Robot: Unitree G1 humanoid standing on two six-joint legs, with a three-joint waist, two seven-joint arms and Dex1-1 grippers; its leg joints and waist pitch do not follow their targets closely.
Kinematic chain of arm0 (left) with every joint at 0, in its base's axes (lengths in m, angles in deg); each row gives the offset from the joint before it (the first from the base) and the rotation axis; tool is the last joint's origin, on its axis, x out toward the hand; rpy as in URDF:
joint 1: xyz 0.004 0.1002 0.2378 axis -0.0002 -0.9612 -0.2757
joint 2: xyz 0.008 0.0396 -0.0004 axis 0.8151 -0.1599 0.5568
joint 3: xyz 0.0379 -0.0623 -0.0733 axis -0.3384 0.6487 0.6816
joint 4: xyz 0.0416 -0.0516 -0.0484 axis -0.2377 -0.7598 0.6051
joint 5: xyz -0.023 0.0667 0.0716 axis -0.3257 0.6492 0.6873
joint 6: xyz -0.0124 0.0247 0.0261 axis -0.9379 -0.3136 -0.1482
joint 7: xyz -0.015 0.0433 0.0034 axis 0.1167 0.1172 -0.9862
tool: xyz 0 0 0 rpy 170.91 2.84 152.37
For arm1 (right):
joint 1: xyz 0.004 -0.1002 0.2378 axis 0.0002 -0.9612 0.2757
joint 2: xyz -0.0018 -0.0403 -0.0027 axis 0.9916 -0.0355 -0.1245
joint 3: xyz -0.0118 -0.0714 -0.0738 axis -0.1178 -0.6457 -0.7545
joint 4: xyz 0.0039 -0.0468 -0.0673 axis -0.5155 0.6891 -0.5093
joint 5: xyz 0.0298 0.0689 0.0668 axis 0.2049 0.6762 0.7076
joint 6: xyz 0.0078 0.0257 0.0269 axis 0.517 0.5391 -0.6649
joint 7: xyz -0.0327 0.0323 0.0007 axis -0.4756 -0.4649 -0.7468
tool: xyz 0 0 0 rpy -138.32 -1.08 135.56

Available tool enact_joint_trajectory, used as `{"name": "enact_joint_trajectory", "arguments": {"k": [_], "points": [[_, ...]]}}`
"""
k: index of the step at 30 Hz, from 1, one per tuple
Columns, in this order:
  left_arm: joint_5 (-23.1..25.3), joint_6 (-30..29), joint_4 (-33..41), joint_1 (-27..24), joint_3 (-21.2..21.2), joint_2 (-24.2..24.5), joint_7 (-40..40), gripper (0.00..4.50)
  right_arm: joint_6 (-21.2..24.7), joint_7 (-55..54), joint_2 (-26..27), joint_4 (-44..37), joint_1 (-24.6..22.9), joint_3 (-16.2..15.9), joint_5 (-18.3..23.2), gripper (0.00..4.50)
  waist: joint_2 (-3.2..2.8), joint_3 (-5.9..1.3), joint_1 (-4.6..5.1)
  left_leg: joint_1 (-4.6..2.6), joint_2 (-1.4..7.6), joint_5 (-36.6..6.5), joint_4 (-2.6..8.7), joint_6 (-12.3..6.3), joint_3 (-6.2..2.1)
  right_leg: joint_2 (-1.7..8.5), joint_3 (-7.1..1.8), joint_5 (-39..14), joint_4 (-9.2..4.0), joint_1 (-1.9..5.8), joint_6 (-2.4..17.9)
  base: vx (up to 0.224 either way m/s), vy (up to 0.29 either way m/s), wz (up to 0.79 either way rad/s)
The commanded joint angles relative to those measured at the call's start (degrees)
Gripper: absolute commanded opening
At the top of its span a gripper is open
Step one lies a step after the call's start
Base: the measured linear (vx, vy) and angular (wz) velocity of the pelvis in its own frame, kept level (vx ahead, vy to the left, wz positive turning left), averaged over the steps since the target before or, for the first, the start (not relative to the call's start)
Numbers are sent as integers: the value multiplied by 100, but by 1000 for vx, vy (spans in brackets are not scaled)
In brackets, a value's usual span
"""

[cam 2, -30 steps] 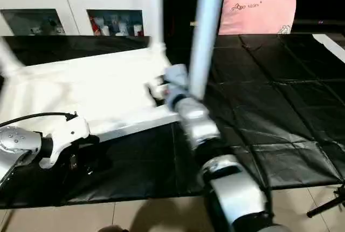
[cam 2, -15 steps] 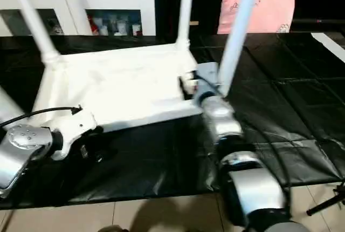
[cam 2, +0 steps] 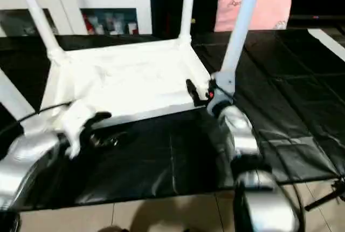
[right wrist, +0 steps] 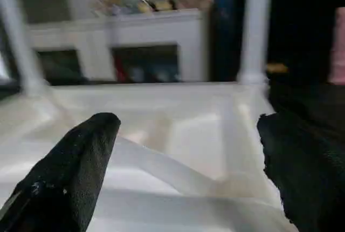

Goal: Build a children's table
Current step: Rotate table base

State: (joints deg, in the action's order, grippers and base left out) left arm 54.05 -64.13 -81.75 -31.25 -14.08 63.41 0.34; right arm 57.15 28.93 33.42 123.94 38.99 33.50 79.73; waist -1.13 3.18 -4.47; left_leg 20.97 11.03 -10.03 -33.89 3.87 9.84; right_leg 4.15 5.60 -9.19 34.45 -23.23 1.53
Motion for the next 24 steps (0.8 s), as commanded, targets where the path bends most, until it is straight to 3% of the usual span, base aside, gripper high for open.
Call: {"name": "enact_joint_trajectory", "arguments": {"k": [1,3,6,8,9,12,13,14,17,20,24], "points": [[-248,40,297,-329,193,132,-211,447,189,171,68,-526,-274,-123,197,450,-81,-358,-11,-55,223,-2001,451,-157,-91,372,-297,-2036,-468,257,945,0,0,0],[-246,44,399,-545,229,287,-333,447,100,170,147,-706,-425,-190,186,450,-91,-336,-1,-71,219,-2210,473,-130,-97,360,-304,-2287,-496,217,854,0,0,0],[-282,-95,556,-885,362,658,-582,447,357,219,283,-1145,-715,-275,290,450,-107,-315,-9,-112,206,-2400,478,-73,-101,364,-303,-2670,-550,186,725,0,0,0],[-351,-254,581,-1160,610,1119,-922,447,659,322,336,-1489,-952,-414,350,450,-98,-287,-31,-87,207,-2528,515,-51,-136,379,-320,-2909,-550,188,590,0,0,0],[-387,-329,558,-1266,741,1312,-1060,447,816,401,337,-1634,-1050,-466,407,450,-84,-278,-19,-121,199,-2623,520,-28,-135,364,-317,-3065,-578,161,516,0,0,0],[-461,-467,414,-1497,1100,1804,-1409,447,1212,974,177,-2044,-1316,-727,638,450,-119,-261,-32,-162,205,-2769,523,23,-142,365,-325,-3167,-606,119,504,0,0,0],[-469,-511,366,-1539,1199,1925,-1479,447,1262,1143,120,-2124,-1378,-805,673,450,-123,-265,-48,-150,198,-2794,523,8,-150,369,-332,-3135,-597,136,473,0,0,0],[-513,-616,131,-1588,1584,2300,-1632,447,1422,1623,-57,-2399,-1565,-1024,806,450,-137,-256,-43,-129,202,-2818,548,-12,-157,360,-332,-3119,-594,144,437,0,0,0],[-540,-699,-101,-1541,1795,2548,-1695,447,1521,1832,-146,-2592,-1655,-1108,909,450,-134,-252,-52,-148,196,-2835,546,-22,-164,375,-334,-3130,-610,135,440,0,0,0],[-341,-623,-700,-1516,1925,3174,-1937,447,2132,2453,-502,-3142,-1824,-1408,1166,450,-184,-234,-73,-153,201,-2890,566,-29,-185,379,-340,-3151,-616,144,437,0,0,0],[-261,-455,-1056,-1362,1968,3356,-1899,447,2609,2673,-771,-3346,-1867,-1611,1095,450,-178,-229,-86,-198,204,-2939,564,17,-189,405,-343,-3346,-643,142,443,0,0,0]]}}
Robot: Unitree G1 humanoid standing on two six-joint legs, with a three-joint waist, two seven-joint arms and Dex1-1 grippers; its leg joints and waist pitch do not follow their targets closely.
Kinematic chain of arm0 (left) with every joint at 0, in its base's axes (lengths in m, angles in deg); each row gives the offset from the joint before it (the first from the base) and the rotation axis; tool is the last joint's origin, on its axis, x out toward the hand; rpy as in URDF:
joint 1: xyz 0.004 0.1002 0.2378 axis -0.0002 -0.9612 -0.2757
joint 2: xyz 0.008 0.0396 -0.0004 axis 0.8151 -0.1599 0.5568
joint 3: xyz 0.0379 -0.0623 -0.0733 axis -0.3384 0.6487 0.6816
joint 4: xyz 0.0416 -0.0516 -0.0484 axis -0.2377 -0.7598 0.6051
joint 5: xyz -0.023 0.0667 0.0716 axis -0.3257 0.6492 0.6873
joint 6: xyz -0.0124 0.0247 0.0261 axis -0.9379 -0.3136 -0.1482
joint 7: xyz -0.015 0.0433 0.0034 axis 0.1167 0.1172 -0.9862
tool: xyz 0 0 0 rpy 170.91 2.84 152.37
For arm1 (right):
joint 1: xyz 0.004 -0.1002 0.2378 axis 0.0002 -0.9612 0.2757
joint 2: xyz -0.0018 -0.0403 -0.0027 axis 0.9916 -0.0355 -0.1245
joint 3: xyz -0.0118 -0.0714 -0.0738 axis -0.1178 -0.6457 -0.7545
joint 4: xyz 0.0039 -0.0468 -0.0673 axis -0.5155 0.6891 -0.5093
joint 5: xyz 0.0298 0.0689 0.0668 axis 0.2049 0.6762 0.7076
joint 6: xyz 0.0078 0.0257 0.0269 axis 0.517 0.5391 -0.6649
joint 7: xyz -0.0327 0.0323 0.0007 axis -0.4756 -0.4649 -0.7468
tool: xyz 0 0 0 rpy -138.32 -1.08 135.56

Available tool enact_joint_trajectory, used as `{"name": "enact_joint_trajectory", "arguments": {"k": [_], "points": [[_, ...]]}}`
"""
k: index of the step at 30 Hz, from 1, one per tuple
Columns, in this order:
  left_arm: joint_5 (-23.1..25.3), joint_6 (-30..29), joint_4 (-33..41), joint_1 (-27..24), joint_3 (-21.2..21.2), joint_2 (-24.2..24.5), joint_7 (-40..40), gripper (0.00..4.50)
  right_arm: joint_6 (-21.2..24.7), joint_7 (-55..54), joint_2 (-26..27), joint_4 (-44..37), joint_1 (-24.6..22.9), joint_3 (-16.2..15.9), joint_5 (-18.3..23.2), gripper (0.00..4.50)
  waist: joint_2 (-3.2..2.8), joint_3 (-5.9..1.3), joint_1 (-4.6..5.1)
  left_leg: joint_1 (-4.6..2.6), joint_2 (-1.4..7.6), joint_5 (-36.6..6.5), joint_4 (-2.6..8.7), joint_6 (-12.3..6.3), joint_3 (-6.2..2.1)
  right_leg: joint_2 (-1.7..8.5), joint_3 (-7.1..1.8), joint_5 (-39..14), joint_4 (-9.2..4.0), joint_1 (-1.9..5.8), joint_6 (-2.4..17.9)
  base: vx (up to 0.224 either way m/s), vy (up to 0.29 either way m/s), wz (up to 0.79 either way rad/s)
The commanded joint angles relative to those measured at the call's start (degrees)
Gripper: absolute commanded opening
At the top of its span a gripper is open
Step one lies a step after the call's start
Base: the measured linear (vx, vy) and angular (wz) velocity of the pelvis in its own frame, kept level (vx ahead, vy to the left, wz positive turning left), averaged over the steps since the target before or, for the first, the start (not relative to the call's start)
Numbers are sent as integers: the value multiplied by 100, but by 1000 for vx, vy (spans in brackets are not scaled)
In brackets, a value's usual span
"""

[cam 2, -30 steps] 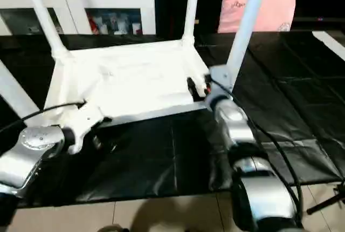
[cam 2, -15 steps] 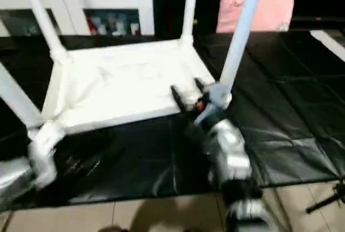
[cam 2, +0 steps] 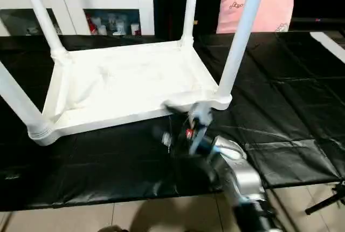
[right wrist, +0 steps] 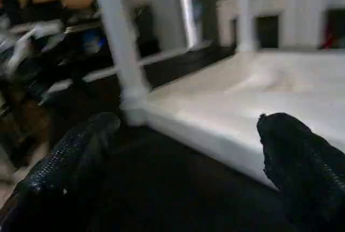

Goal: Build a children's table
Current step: Rotate table base

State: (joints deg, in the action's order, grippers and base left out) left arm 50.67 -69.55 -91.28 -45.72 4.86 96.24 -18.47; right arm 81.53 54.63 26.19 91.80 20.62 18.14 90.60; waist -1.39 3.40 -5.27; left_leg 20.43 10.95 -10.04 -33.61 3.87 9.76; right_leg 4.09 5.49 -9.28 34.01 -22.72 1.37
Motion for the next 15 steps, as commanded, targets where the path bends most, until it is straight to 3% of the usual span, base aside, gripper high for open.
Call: {"name": "enact_joint_trajectory", "arguments": {"k": [1,3,4,6,9,11,15], "points": [[94,149,-219,192,100,82,38,447,141,153,-100,-146,-37,-129,-69,450,-162,-254,-19,-141,218,-2900,529,26,-173,422,-339,-3298,-597,85,473,0,0,0],[67,311,-526,567,191,27,202,447,53,164,-170,-136,-38,-201,-250,450,-157,-268,-51,-130,218,-2774,523,43,-172,448,-339,-3227,-583,109,511,0,0,0],[-7,386,-655,801,243,-58,263,447,-2,104,-167,-79,-13,-204,-339,450,-123,-273,-63,-131,224,-2742,527,43,-178,442,-333,-3201,-578,113,519,0,0,0],[-155,599,-839,1239,301,-296,379,447,-42,-112,-109,90,64,-169,-486,450,-157,-275,-92,-174,227,-2840,521,127,-176,449,-322,-3173,-581,100,562,0,0,0],[-378,613,-892,1549,223,-593,440,447,-88,-375,-102,253,146,-189,-707,450,-128,-295,-101,-139,240,-2815,538,194,-176,456,-329,-2839,-512,139,681,0,0,0],[-490,621,-883,1746,139,-839,490,447,-184,-495,-95,391,201,-212,-860,450,-140,-307,-100,-147,229,-2771,521,206,-167,472,-341,-2766,-505,145,736,0,0,0],[-412,825,-1165,2136,-90,-1267,657,447,-198,-414,-34,332,196,-186,-826,450,-109,-344,-128,-126,220,-2541,499,154,-152,471,-339,-2546,-489,187,743,0,0,0]]}}
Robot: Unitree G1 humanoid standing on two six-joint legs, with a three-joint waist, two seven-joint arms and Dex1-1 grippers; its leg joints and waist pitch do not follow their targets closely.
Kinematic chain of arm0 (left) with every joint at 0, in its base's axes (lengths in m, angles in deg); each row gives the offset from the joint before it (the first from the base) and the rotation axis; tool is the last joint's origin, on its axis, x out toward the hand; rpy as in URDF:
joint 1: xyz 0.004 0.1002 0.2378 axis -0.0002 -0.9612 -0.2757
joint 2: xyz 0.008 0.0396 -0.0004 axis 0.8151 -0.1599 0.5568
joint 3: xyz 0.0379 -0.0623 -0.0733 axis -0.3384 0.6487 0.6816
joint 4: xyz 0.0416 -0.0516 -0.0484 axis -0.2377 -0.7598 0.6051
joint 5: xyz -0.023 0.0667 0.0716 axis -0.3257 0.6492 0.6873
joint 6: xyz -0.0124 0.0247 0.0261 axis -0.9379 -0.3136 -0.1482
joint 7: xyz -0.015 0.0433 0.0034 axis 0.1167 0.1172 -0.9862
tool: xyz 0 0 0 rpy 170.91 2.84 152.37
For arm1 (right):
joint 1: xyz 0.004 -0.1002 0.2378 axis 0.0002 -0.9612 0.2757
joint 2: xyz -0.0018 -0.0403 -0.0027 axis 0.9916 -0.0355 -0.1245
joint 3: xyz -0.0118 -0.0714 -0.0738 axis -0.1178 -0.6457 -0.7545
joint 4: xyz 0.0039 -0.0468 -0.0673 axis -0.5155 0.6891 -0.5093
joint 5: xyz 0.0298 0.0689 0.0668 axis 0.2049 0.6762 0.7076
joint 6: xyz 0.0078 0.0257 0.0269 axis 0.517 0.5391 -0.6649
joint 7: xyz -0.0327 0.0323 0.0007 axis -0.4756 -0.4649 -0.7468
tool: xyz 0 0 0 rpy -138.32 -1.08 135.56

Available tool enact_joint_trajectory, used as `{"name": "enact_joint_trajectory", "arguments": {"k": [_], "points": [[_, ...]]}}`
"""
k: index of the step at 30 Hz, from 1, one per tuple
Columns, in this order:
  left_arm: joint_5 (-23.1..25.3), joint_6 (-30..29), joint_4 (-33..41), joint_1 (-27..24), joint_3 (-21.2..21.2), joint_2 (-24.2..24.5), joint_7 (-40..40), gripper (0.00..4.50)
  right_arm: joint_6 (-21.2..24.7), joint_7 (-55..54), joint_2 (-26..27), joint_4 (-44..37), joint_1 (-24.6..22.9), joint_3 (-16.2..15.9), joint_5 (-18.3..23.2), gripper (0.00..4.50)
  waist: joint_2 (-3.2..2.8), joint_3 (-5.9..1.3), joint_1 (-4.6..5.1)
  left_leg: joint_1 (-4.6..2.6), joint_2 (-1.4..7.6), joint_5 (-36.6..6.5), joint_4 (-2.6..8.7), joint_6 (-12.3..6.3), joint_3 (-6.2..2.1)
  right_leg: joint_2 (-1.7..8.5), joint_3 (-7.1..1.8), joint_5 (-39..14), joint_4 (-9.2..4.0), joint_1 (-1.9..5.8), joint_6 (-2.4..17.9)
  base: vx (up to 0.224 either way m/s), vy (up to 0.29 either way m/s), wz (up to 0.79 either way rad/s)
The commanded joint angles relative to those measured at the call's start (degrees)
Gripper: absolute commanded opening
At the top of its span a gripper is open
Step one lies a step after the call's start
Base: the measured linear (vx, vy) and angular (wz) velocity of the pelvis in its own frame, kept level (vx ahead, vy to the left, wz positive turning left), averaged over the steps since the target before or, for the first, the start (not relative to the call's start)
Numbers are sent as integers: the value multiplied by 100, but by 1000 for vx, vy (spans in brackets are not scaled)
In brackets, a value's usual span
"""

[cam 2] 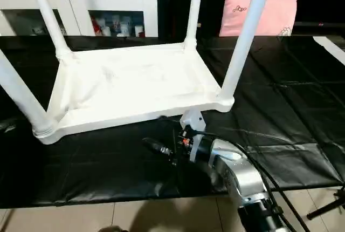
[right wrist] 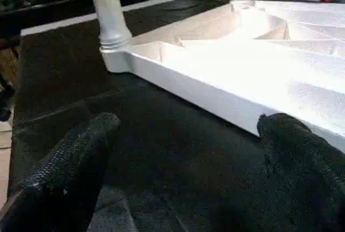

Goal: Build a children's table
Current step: Rotate table base

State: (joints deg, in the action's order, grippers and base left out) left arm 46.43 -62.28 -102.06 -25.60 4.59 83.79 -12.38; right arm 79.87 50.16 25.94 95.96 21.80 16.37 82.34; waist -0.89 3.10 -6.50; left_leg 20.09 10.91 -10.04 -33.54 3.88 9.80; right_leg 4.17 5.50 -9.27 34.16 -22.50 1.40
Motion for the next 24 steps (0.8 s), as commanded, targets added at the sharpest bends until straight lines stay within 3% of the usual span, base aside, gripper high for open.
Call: {"name": "enact_joint_trajectory", "arguments": {"k": [1,4,5,6,8,11,14,18,21,24], "points": [[14,105,-95,134,-69,-34,47,447,-28,40,-6,-91,76,-8,4,450,-158,-317,1,-69,227,-2481,501,139,-160,461,-338,-2500,-495,183,739,0,0,0],[-150,47,-28,274,-177,-240,-24,447,30,269,-12,-191,18,-87,94,450,-120,-337,10,-60,232,-2293,493,97,-144,439,-338,-2214,-461,193,819,0,0,0],[-215,-4,13,311,-200,-303,-43,447,46,327,-14,-202,4,-116,106,450,-141,-335,-2,-64,237,-2257,484,79,-136,440,-340,-2140,-454,183,875,0,0,0],[-268,-111,49,370,-258,-406,-24,447,-25,244,1,-74,38,-142,-14,450,-100,-335,4,-56,242,-2228,490,67,-126,435,-337,-2107,-451,192,901,0,0,0],[-311,-230,85,444,-374,-542,-46,447,-115,5,31,253,151,-155,-277,450,-133,-324,-8,-67,245,-2245,485,106,-124,444,-341,-2177,-448,167,930,0,0,0],[-474,-414,289,424,-559,-651,-191,447,-227,-469,82,823,373,-93,-636,450,-135,-310,-10,-94,234,-2448,487,216,-138,468,-333,-2529,-491,162,904,0,0,0],[-952,-908,756,352,-592,-718,-380,447,-293,-926,134,1291,590,20,-858,450,-156,-310,-8,-114,236,-2559,479,269,-135,466,-338,-2563,-479,151,916,0,0,0],[-1510,-1563,1350,152,-630,-586,-693,447,-548,-1418,90,1686,774,-29,-1236,450,-147,-324,16,-66,224,-2352,474,235,-124,446,-337,-2289,-433,189,946,0,0,0],[-1968,-2084,1961,-38,-776,-468,-861,447,-788,-1973,132,2317,1071,-32,-1576,450,-131,-311,64,-65,211,-2297,472,227,-112,418,-333,-2251,-427,185,1021,0,0,0],[-2241,-2333,2471,-141,-958,-470,-904,447,-874,-2319,257,2697,1301,48,-1652,450,-136,-299,122,-62,210,-2352,474,233,-116,412,-328,-2332,-436,195,1018,0,0,0]]}}
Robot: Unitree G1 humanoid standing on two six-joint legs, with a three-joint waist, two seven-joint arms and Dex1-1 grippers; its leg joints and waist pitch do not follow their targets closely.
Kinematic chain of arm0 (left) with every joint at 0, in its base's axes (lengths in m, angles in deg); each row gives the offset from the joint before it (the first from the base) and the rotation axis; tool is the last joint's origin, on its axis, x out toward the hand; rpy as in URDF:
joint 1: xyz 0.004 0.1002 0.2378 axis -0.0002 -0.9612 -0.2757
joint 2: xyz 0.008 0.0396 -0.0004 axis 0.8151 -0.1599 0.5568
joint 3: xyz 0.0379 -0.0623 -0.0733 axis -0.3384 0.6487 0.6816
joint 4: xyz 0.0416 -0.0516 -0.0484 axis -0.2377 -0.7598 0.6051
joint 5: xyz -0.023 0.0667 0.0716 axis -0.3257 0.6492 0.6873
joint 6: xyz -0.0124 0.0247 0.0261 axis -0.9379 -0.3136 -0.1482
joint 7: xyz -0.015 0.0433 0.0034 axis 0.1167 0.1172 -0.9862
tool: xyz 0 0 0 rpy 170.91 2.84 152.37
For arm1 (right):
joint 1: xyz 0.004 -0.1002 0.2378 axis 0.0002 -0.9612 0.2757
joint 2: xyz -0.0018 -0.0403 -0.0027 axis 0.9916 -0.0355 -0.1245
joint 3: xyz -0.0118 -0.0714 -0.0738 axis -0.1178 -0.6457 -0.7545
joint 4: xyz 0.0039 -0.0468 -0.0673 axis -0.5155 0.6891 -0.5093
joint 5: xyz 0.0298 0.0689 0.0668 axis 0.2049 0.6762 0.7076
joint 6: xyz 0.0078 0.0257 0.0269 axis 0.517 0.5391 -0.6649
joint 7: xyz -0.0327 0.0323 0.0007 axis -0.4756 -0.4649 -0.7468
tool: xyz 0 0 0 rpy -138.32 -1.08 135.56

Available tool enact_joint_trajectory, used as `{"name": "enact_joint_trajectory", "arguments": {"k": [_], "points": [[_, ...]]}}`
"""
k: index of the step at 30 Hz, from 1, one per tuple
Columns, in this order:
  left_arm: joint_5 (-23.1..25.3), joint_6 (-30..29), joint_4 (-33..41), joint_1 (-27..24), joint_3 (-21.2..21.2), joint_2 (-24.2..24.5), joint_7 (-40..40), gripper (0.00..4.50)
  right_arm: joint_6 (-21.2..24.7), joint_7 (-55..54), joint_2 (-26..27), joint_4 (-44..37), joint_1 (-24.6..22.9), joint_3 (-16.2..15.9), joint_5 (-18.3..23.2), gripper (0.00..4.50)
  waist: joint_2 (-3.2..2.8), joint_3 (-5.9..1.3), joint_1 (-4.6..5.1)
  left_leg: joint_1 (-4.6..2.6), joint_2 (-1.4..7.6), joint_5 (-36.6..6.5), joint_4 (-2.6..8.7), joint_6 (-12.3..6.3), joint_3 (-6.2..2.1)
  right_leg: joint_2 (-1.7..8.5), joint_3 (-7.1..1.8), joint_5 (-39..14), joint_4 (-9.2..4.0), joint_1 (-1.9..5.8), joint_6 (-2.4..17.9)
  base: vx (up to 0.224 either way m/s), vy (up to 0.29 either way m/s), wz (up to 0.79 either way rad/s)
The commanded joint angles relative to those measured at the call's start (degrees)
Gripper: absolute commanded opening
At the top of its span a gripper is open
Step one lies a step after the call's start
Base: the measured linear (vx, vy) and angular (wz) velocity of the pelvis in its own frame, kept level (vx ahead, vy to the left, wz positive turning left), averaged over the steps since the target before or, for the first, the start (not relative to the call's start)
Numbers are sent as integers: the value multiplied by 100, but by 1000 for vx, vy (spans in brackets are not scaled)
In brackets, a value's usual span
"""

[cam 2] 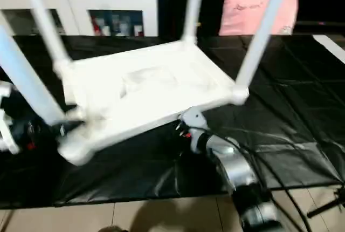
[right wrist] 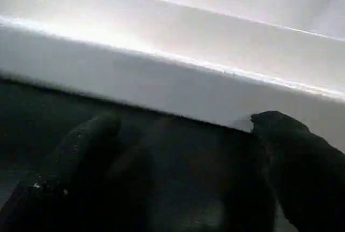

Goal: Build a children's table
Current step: Rotate table base

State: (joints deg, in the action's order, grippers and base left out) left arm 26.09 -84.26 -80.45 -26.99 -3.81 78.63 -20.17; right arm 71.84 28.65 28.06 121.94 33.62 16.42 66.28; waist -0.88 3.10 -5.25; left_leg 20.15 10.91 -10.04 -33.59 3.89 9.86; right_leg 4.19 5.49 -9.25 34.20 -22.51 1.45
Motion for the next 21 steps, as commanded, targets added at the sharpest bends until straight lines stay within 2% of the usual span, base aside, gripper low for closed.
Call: {"name": "enact_joint_trajectory", "arguments": {"k": [1,3,5,7,9,11,14,17,18,21], "points": [[-405,-322,562,-13,-191,-6,-75,447,-124,-300,130,232,218,88,-49,450,-129,-305,12,-72,209,-2355,475,237,-116,409,-329,-2317,-431,194,1013,0,0,0],[-502,-435,829,-4,-331,-95,4,447,-192,-449,240,362,328,117,-75,450,-108,-319,50,-41,202,-2193,463,203,-104,401,-335,-2152,-405,219,1008,0,0,0],[-507,-479,1033,52,-525,-254,128,447,-220,-494,376,489,443,121,-79,450,-111,-312,78,-35,195,-2141,458,183,-100,386,-331,-2126,-414,224,998,0,0,0],[-465,-457,1086,105,-631,-372,221,447,-256,-492,449,560,505,95,-106,450,-111,-306,114,-29,185,-2139,453,184,-99,383,-326,-2213,-429,228,966,0,0,0],[-283,-358,1087,274,-908,-673,430,447,-417,-521,686,755,697,43,-141,450,-81,-314,167,-15,187,-2105,442,174,-98,390,-328,-2267,-421,233,936,0,0,0],[-210,-334,1054,378,-1035,-810,566,447,-486,-539,776,880,785,33,-167,450,-100,-304,201,-19,182,-2184,438,182,-99,384,-322,-2406,-437,226,897,0,0,0],[-112,-329,947,607,-1277,-1083,819,447,-622,-627,929,1123,958,2,-265,450,-88,-306,246,-16,176,-2203,432,188,-102,375,-314,-2468,-448,221,846,0,0,0],[-78,-331,930,744,-1465,-1346,907,447,-700,-667,1043,1307,1100,9,-311,450,-60,-325,275,0,176,-2024,416,149,-91,376,-326,-2262,-427,236,891,0,0,0],[-29,-294,881,821,-1556,-1476,945,447,-725,-679,1092,1387,1165,26,-318,450,-70,-336,274,0,178,-1972,414,138,-92,382,-326,-2183,-413,242,927,0,0,0],[139,-153,727,982,-1764,-1680,985,447,-794,-667,1156,1503,1255,4,-352,450,-63,-365,281,32,178,-1640,391,52,-70,364,-332,-1589,-351,261,1105,0,0,0]]}}
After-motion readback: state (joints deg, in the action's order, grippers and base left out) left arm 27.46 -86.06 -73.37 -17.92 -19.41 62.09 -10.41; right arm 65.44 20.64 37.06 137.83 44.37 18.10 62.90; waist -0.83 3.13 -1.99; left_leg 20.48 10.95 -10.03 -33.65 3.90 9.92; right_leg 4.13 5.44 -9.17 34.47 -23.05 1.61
